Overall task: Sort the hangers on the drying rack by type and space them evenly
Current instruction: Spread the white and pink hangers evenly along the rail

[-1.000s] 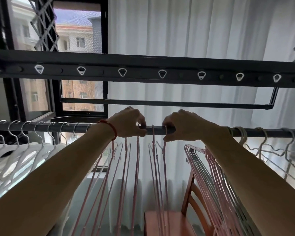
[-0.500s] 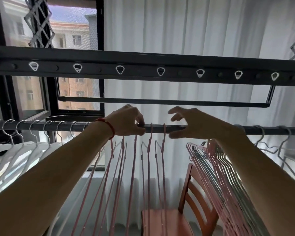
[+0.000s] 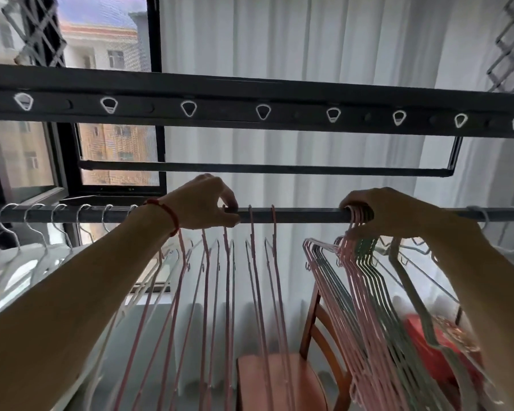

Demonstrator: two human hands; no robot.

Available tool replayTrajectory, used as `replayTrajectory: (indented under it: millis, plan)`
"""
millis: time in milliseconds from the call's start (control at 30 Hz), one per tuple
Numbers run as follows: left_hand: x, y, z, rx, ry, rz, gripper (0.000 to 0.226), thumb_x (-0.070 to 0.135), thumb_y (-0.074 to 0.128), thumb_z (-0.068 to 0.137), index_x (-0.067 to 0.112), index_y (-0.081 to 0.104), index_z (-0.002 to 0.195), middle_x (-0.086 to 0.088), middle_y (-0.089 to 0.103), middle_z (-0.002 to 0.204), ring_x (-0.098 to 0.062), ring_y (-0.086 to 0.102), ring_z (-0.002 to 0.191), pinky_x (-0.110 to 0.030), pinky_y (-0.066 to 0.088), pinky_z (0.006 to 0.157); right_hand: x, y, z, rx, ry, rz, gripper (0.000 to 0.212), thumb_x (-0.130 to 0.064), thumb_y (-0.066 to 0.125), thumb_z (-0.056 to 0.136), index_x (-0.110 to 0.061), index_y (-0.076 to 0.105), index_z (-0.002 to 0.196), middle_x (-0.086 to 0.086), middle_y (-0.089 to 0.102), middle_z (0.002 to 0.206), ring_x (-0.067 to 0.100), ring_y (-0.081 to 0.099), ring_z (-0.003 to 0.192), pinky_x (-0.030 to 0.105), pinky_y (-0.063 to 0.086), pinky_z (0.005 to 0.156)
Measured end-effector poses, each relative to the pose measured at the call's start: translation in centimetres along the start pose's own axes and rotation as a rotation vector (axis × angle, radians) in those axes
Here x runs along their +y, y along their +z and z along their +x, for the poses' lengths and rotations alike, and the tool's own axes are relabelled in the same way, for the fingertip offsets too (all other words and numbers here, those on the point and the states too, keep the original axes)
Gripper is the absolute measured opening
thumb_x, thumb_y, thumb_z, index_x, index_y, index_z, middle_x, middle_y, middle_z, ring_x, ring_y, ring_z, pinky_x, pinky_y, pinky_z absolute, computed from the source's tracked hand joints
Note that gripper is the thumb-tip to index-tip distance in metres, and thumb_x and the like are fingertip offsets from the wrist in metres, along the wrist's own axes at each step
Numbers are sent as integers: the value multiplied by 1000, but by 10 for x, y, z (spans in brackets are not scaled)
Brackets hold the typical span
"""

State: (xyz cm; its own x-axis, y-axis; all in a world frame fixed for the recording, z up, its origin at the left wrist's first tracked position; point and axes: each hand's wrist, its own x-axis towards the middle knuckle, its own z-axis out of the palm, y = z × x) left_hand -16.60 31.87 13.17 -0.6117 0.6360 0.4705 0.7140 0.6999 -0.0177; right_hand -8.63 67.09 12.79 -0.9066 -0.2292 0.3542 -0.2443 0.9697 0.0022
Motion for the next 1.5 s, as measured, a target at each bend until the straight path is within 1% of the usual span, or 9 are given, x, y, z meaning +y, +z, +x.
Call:
replayTrajectory:
  millis: [133,233,467,667,800,1033,1167,1367,1500]
  plan:
    - [2,1,0,0,-2,-1,24,38,67,89,21,72,105,12,57,95,-6,44,101,-29,32,95,2,-2,4,10,5,21,50,-50,86,67,-34,63,109,-16,65,99,4,61,90,20,44,75]
    - [2,1,-1,0,-13,-13,25,38,67,89,21,72,106,13,57,96,-6,44,101,-30,33,96,-4,-3,10,-14,-5,1,46,-48,86,68,-35,62,105,-14,66,97,5,62,89,29,49,80]
    - [2,0,-3,-10,-24,-30,26,38,67,89,20,72,107,15,54,91,-6,45,98,-26,29,90,-26,-1,24,-64,-15,-50,39,-42,83,73,-32,58,101,-9,65,91,8,61,81,35,54,78]
    - [-2,-1,-5,-2,-23,-32,26,38,67,89,19,73,107,13,56,93,-6,45,100,-26,28,91,-52,8,40,-52,-57,31,43,-42,85,72,-26,63,105,-8,68,90,9,64,81,30,55,77]
    - [-5,-1,-6,-13,-23,-30,26,37,68,89,18,72,107,12,58,95,-6,48,97,-24,30,87,-71,13,51,-29,-95,7,38,-42,84,72,-27,63,100,-9,67,85,5,61,76,26,51,72]
    - [-9,-2,-8,-17,-40,-38,25,36,68,89,19,72,107,10,61,97,-6,49,97,-21,30,81,-90,14,64,-29,-96,-77,41,-47,85,69,-25,68,99,-11,67,79,6,63,72,31,57,73]
    - [-10,-1,-9,-6,-41,-22,27,38,67,89,19,73,107,5,66,106,-8,48,102,-26,31,89,-95,14,68,-44,-106,-98,40,-49,83,70,-23,69,97,-9,66,73,6,61,67,31,57,69]
    - [-11,-2,-8,-7,-48,-14,27,39,66,89,19,73,107,4,67,106,-9,50,100,-27,34,87,-88,17,65,-61,-114,-102,54,-49,82,72,-21,63,114,-12,65,89,4,59,77,22,46,69]
    - [-11,0,-7,-12,-49,0,26,39,67,89,21,73,105,9,63,100,-9,50,99,-28,38,88,-58,1,45,-77,-61,70,75,-40,87,71,-21,52,134,-9,62,121,9,58,109,24,43,92]
